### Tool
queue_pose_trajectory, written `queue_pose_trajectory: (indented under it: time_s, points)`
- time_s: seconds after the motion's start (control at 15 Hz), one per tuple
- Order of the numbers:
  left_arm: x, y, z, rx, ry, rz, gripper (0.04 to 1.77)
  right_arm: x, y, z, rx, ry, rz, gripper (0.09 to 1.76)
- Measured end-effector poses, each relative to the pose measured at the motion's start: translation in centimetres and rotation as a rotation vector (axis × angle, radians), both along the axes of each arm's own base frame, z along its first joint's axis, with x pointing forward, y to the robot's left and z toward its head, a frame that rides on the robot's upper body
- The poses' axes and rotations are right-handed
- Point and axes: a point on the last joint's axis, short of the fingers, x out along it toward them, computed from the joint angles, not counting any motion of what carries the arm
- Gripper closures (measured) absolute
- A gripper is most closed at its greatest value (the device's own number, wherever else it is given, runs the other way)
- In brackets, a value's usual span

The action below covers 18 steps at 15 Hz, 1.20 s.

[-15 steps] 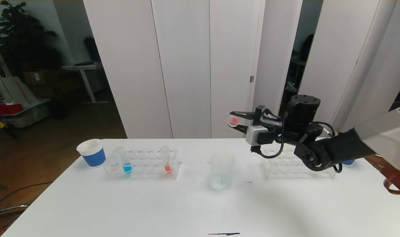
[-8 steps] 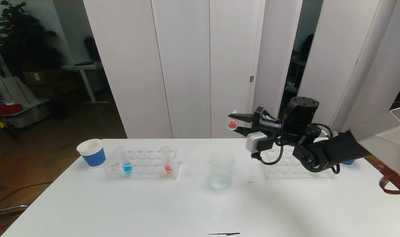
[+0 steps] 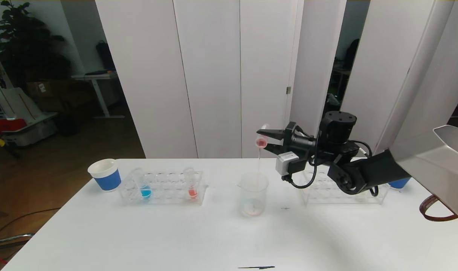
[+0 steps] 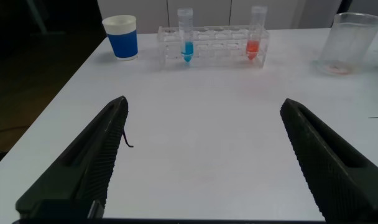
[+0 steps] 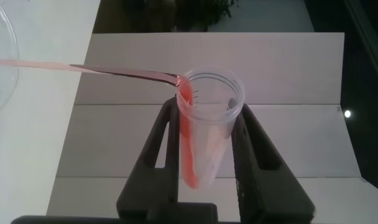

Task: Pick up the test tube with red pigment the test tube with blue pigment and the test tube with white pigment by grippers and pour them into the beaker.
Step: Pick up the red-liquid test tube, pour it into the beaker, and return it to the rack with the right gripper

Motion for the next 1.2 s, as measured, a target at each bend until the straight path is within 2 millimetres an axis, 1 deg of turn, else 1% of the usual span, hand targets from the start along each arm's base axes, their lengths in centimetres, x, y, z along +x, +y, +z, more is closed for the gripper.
queue_pose_trajectory:
  time_s: [0.27, 0.53, 0.87, 1.2]
  points:
    - [0.0, 0.0, 0.0, 0.000, -0.001, -0.001, 0.06, 1.0, 0.0, 0.0, -0.015, -0.039, -0.010, 1.27]
    - [0.0, 0.0, 0.0, 0.000, 0.000, 0.000, 0.06, 1.1, 0.4, 0.0, -0.034, -0.088, 0.008, 1.27]
    - [0.0, 0.0, 0.0, 0.000, 0.000, 0.000, 0.06, 1.5, 0.3, 0.8, -0.062, -0.202, 0.035, 1.27]
    - [0.0, 0.0, 0.0, 0.000, 0.000, -0.001, 0.06, 1.6, 0.5, 1.5, -0.068, -0.263, 0.062, 1.27]
